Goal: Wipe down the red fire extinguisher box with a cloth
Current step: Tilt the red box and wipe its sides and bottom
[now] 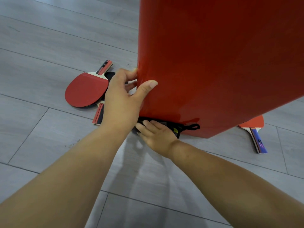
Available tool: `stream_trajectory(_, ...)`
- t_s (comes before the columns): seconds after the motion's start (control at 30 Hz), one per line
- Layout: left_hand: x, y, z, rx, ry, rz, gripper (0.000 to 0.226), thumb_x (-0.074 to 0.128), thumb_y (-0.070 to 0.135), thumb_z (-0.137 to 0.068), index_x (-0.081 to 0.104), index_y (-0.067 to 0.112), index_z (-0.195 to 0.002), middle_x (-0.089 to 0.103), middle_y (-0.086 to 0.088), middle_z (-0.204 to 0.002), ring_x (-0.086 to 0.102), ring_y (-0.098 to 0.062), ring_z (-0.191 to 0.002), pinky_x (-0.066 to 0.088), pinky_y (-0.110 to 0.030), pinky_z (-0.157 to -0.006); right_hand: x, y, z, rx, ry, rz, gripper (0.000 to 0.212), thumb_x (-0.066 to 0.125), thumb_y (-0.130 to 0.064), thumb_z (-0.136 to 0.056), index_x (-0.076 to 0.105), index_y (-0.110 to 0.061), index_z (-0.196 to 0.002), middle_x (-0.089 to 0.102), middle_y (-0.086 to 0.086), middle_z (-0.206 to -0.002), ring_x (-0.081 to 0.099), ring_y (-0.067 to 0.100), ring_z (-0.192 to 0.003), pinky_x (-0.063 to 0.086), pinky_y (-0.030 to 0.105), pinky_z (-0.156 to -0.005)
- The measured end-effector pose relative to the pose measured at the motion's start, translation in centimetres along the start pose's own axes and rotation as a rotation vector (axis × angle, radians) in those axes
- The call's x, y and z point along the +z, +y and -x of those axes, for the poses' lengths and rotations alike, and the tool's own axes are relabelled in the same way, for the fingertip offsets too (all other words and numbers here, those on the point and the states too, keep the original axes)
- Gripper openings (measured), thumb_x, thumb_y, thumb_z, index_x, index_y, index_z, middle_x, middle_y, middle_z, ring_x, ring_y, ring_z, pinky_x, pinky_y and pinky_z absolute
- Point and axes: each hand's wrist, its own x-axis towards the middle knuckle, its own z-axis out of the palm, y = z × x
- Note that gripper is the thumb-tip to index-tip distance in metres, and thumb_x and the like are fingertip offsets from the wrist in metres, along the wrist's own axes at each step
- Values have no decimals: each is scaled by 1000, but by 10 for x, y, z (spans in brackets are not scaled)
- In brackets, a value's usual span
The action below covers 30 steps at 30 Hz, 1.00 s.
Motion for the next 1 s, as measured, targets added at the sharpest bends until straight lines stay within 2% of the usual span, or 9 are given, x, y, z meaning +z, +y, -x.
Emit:
stream_trajectory(0.07,-1,-1,0,-5,5,2,25,71,37,-78,52,38,-94,64,8,-114,63,-4,-104,53,-23,-86,-1,8,13,0,-25,11,42,45,-21,-83,64,-25,-120,53,-6,-134,34,24,-119,29,32,-102)
stream_trajectory(0.13,-1,0,0,-11,13,-3,25,71,37,-79,52,38,-94,64,9,-114,63,-4,-104,53,-26,-88,5,16,32,-56,-191,17,53,51,-25,-89,42,-21,-141,32,-1,-151,28,28,-132,25,36,-110)
stream_trajectory(0.17,0,0,1,-14,16,-4,25,71,37,-79,52,38,-96,64,10,-114,62,-4,-105,52,-26,-89,4,21,43,-42,-227,10,59,58,-30,-87,39,-22,-143,32,-1,-152,30,27,-133,26,37,-111)
stream_trajectory(0.27,5,1,5,-15,40,-3,22,69,35,-82,52,39,-95,64,14,-111,61,-2,-106,51,-23,-90,16,32,72,63,-167,-20,69,85,-31,-50,68,-23,-116,59,-1,-128,42,28,-112,30,38,-97)
stream_trajectory(0.4,11,1,10,-5,78,-26,21,66,37,-84,49,43,-95,60,22,-109,59,1,-108,49,-20,-90,25,48,115,71,-28,33,48,64,-20,-66,70,-25,-113,40,3,-126,41,29,-107,31,39,-95)
stream_trajectory(0.57,20,-2,15,10,132,-36,22,60,38,-88,44,45,-102,55,11,-127,56,3,-110,45,-4,-81,33,63,158,218,160,70,34,52,-12,-84,68,-31,-107,47,-1,-119,47,26,-101,38,42,-83)
stream_trajectory(0.7,28,-4,20,9,187,-53,30,56,37,-91,45,32,-119,52,8,-131,53,7,-109,40,3,-78,31,74,181,311,278,79,33,57,-10,-81,66,-32,-103,50,2,-113,49,30,-90,44,44,-71)
stream_trajectory(0.83,29,-5,20,16,211,-92,39,54,39,-92,45,26,-128,51,10,-131,50,15,-102,39,4,-79,23,76,196,414,251,-38,34,51,-5,-83,58,-27,-107,46,7,-111,48,33,-81,47,43,-61)
stream_trajectory(1.0,34,-2,26,11,193,-117,41,51,38,-94,42,28,-133,49,12,-132,49,20,-102,39,2,-83,-3,66,211,653,90,-266,44,44,1,-74,68,-15,-107,39,13,-111,43,38,-82,50,46,-53)
